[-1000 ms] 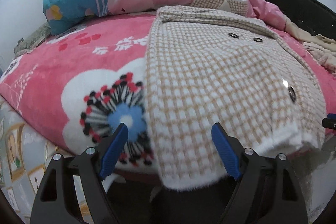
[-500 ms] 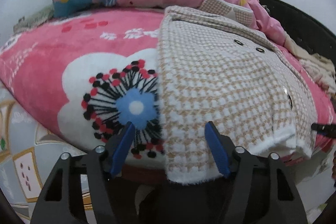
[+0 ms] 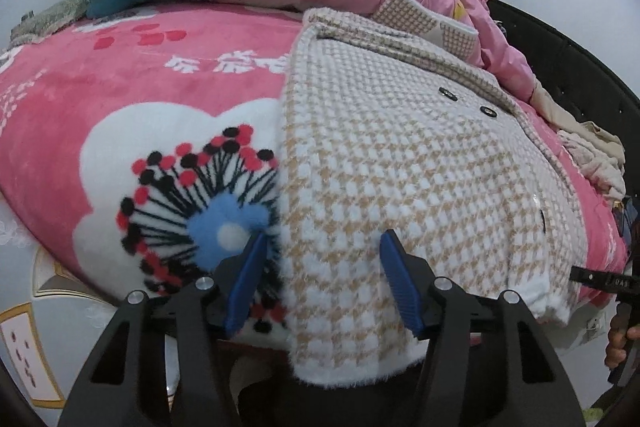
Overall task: Fold large clothes
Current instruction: 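Grasp the coat hem with both grippers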
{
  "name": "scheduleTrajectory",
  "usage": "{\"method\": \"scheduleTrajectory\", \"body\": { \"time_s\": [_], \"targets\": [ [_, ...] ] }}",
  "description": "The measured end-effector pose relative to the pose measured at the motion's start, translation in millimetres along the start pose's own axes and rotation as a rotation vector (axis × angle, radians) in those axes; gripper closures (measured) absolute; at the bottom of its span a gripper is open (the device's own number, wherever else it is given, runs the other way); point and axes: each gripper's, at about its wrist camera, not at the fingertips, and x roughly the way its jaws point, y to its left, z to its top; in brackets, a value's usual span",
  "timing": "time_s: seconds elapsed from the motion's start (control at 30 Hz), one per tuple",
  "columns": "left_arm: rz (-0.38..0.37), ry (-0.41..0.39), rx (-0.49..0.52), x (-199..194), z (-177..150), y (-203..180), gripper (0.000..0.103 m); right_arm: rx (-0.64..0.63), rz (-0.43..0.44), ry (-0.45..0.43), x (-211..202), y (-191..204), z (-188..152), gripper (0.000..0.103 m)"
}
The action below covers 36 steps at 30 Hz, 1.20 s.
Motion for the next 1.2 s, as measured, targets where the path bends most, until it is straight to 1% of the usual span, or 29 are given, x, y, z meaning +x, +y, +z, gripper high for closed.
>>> {"method": "scheduleTrajectory", "body": {
  "time_s": [0.07, 0.1, 0.17, 0.23, 0.4, 0.67, 0.73, 0.77, 0.8, 0.83, 0.9, 0.93, 0.97, 1.0, 1.1, 1.13, 1.2],
  "targets": [
    [-0.015, 0.003, -0.017, 0.0, -0.7, 0.8, 0.046, -0.003, 0.002, 0.003, 0.5, 1.4, 0.0, 0.046],
    [-0.040, 0.008, -0.032, -1.5, -1.7, 1.8, 0.047, -0.007, 0.005, 0.006, -0.6, 1.3, -1.3, 0.048],
    [-0.121, 0.032, -0.074, -3.7, -5.8, 4.8, 0.048, -0.010, 0.010, 0.010, 5.3, 10.8, 1.0, 0.052],
    [-0.158, 0.051, -0.090, -4.0, -12.0, 5.2, 0.048, -0.014, 0.024, 0.018, 6.2, 12.2, -0.6, 0.054],
    [-0.155, 0.091, -0.118, 4.1, -21.7, 6.7, 0.052, -0.007, 0.044, 0.030, 8.2, 11.7, -5.9, 0.059],
    [-0.142, 0.101, -0.143, 8.1, -21.9, 9.8, 0.055, 0.038, 0.122, 0.056, 2.9, -8.5, -23.5, 0.067],
    [-0.125, 0.100, -0.145, 6.9, -22.1, 8.6, 0.057, 0.041, 0.140, 0.063, 1.8, -11.0, -28.9, 0.072],
    [-0.111, 0.099, -0.141, 6.1, -21.8, 7.1, 0.060, 0.040, 0.151, 0.068, 1.2, -11.3, -32.3, 0.077],
    [-0.099, 0.099, -0.136, 5.1, -21.7, 6.2, 0.065, 0.036, 0.154, 0.070, 0.6, -10.4, -34.3, 0.085],
    [-0.084, 0.097, -0.126, 2.5, -22.0, 4.6, 0.067, 0.023, 0.151, 0.066, -2.5, -9.0, -37.6, 0.088],
    [-0.049, 0.087, -0.097, -4.6, -22.3, -0.3, 0.082, -0.019, 0.120, 0.031, -15.3, -3.8, -42.1, 0.094],
    [-0.027, 0.080, -0.074, -8.7, -22.2, -3.5, 0.084, -0.033, 0.108, 0.015, -20.9, -1.2, -43.2, 0.095],
    [-0.009, 0.075, -0.057, -11.5, -21.6, -6.3, 0.089, -0.048, 0.094, -0.005, -28.7, 2.2, -43.9, 0.096],
    [0.024, 0.060, -0.030, -18.0, -20.2, -10.0, 0.093, -0.063, 0.082, -0.025, -37.0, 3.9, -44.4, 0.096],
    [0.107, -0.011, 0.031, -41.4, -10.4, -18.0, 0.095, -0.101, 0.069, -0.117, -73.1, 6.0, -39.5, 0.096],
    [0.117, -0.036, 0.048, -51.6, -5.5, -19.8, 0.095, -0.112, 0.074, -0.160, -90.3, 5.6, -36.3, 0.097],
    [0.122, -0.075, 0.067, -67.9, 0.5, -22.0, 0.095, -0.131, 0.085, -0.219, -115.8, 4.0, -33.1, 0.097]
  ]
}}
